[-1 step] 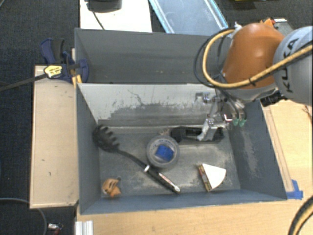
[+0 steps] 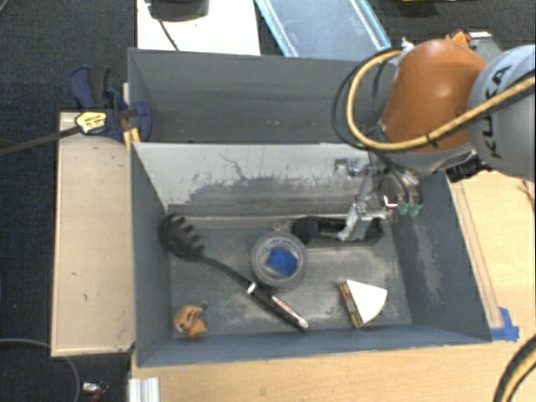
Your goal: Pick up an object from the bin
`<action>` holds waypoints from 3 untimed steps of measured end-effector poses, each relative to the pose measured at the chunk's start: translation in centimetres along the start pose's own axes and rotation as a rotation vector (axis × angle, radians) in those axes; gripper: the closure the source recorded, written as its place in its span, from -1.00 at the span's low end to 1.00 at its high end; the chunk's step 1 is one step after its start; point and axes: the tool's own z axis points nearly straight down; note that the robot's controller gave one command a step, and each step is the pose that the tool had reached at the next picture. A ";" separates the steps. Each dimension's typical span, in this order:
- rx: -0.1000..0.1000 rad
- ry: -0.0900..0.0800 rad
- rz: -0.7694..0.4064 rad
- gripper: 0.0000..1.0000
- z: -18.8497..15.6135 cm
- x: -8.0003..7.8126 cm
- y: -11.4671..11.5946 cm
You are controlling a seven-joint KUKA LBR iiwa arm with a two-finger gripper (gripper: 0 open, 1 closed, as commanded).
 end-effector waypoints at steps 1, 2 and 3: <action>-0.002 0.003 0.013 -1.00 6.8 2.1 5.0; 0.000 -0.013 0.020 -1.00 8.8 2.6 8.9; 0.000 -0.011 0.057 1.00 10.9 0.7 7.4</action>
Offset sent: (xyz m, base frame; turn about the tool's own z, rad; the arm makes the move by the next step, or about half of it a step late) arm -0.0275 0.0881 -0.0884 0.0219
